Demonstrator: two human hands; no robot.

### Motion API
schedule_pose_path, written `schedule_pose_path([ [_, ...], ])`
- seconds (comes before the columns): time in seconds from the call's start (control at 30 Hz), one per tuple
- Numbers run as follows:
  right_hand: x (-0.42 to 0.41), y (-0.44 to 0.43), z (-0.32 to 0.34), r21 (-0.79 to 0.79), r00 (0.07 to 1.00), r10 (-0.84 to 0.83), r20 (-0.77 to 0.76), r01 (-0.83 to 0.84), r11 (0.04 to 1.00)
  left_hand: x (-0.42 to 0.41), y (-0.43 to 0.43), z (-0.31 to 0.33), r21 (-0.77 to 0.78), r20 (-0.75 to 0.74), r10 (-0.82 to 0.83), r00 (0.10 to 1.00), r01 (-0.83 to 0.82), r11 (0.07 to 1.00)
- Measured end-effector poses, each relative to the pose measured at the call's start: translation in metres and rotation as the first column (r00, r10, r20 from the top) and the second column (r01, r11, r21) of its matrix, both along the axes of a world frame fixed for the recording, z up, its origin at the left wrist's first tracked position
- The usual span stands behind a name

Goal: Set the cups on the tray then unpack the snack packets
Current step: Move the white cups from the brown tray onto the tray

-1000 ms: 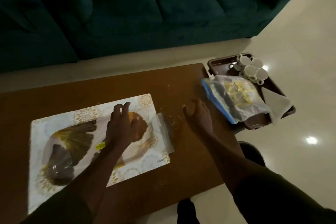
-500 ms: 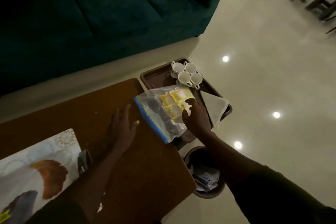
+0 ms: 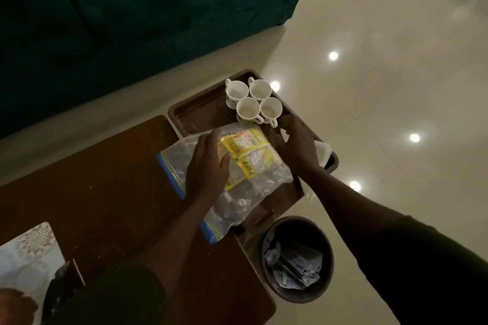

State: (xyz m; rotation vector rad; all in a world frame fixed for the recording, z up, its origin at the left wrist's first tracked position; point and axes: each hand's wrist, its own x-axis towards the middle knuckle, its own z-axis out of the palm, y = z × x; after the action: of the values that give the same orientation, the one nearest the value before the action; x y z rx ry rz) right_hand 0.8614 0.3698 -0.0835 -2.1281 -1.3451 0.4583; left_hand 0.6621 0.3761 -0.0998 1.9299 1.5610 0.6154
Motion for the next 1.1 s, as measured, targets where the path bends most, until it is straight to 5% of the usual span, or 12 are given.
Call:
schedule_pose_path([
  [0.53,0.039,0.081,-0.044,-0.198,0.974,0.215,0.074,-0.197,0.96,0.11,0.095,-0.041,-0.017,-0.039,0.102,0.994,-0.103,0.995],
  [1.1,0.008,0.069,0.015,0.072,0.98,0.168,0.102,-0.176,0.982,0.05,0.081,0.003,0.111,0.177,0.129,0.976,-0.15,0.982],
])
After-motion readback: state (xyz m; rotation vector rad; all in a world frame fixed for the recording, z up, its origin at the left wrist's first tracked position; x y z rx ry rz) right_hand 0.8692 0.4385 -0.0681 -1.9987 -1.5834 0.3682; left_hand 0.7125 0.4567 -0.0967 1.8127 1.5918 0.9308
